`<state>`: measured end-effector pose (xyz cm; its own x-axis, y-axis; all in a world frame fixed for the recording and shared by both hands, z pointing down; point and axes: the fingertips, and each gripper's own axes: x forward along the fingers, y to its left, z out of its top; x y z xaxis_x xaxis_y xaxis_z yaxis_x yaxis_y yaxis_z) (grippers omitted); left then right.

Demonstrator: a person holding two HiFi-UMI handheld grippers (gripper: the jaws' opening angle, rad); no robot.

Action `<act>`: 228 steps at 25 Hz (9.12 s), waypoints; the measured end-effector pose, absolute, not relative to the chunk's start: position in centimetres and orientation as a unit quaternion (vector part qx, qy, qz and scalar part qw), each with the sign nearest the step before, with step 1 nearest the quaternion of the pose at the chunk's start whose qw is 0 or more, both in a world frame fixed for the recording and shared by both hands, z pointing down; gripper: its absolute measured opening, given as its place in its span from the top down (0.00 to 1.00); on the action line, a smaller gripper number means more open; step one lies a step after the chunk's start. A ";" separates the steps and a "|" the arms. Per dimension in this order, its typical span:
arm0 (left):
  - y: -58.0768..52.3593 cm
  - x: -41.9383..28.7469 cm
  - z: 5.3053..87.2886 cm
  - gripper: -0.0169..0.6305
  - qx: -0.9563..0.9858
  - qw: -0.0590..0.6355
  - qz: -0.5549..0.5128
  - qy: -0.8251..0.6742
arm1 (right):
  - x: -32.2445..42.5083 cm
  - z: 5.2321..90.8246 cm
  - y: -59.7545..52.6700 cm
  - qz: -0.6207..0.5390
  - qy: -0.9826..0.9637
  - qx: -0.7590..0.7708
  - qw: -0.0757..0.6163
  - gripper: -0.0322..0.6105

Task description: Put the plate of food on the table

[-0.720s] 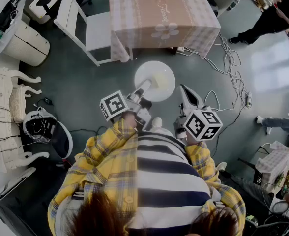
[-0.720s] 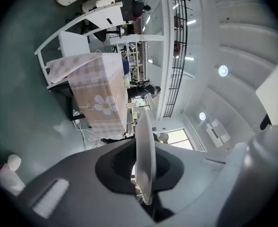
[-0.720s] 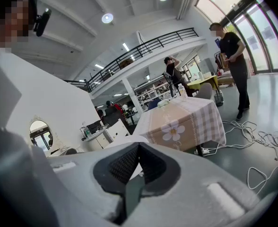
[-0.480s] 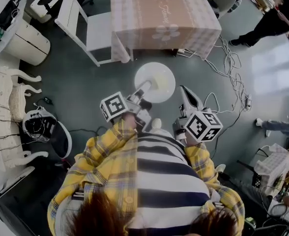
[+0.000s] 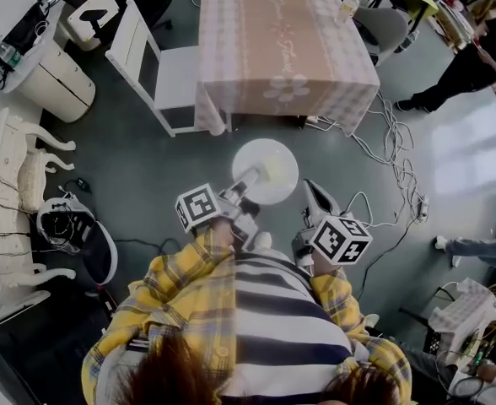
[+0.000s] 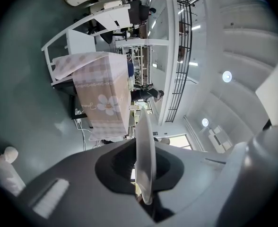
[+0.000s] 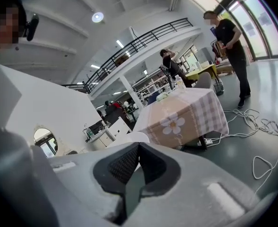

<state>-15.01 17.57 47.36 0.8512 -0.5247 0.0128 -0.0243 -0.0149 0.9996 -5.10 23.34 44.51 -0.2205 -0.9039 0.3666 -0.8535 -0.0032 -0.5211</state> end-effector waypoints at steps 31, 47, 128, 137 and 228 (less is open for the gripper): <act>13.7 -5.8 46.2 0.98 0.683 0.662 -0.231 -0.205 | 4.1 47.8 19.4 -0.395 0.706 -0.587 0.024 0.95; 0.1 -3.2 47.2 0.98 0.681 0.681 -0.204 -0.176 | 6.9 47.8 6.5 -0.392 0.676 -0.624 0.011 0.95; -35.5 21.2 55.9 0.75 0.615 0.741 -0.106 -0.249 | 27.3 53.6 -28.0 -0.404 0.696 -0.588 -0.083 0.95; -34.0 22.0 55.2 0.64 0.656 0.728 -0.028 -0.197 | 27.3 53.3 -28.7 -0.402 0.705 -0.580 -0.077 0.95; -11.4 4.2 45.9 0.97 0.934 0.269 0.067 -0.227 | 11.3 46.5 -8.8 -0.284 0.715 -0.639 -0.029 0.95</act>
